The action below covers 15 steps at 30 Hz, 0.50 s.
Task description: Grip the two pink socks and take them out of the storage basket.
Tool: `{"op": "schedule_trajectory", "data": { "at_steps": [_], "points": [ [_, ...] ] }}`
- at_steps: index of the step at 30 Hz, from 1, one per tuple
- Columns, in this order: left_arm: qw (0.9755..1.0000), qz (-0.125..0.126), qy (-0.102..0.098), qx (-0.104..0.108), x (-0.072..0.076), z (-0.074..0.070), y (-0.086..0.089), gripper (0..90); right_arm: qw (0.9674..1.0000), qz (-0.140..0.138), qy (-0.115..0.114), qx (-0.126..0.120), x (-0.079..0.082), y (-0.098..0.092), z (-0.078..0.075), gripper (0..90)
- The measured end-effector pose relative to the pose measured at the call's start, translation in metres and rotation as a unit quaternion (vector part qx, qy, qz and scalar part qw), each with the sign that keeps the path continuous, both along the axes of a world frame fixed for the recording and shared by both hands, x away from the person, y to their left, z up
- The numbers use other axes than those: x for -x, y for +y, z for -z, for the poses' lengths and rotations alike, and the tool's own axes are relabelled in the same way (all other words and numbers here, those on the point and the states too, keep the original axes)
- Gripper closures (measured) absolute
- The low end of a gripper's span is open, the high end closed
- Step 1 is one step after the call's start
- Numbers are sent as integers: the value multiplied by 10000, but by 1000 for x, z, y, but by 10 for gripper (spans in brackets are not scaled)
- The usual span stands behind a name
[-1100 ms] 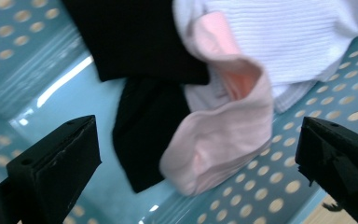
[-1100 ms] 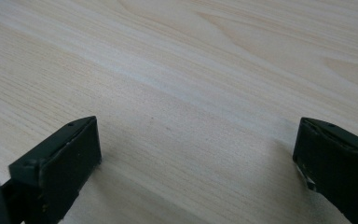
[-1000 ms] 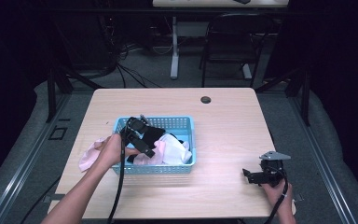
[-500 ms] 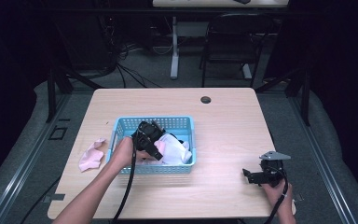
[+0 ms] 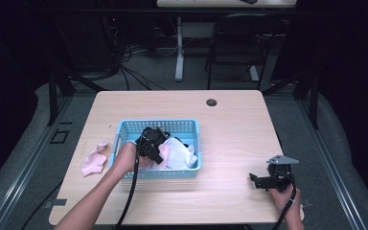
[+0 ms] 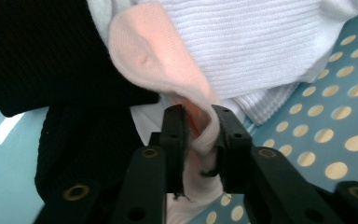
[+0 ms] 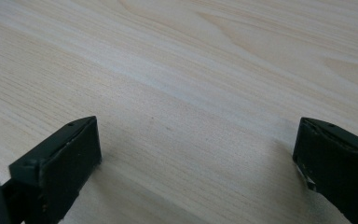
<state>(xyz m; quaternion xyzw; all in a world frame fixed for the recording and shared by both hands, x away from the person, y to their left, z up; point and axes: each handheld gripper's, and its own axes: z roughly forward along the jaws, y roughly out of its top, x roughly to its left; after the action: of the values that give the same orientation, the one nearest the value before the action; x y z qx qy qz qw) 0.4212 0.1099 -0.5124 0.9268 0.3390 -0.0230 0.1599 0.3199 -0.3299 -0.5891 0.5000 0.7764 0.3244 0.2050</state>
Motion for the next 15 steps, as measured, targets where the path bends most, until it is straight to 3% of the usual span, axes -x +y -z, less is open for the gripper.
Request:
{"op": "schedule_trajectory", "data": {
  "at_steps": [4, 15],
  "points": [
    [9999, 127, 17, -102, 0, -4, 1, 831, 10000, -3, 2, 1, 0, 0, 0, 4],
    [9997, 136, -184, -72, 0, -30, 10, 835, 10000, -3, 2, 2, 0, 0, 0, 4]
  ]
}}
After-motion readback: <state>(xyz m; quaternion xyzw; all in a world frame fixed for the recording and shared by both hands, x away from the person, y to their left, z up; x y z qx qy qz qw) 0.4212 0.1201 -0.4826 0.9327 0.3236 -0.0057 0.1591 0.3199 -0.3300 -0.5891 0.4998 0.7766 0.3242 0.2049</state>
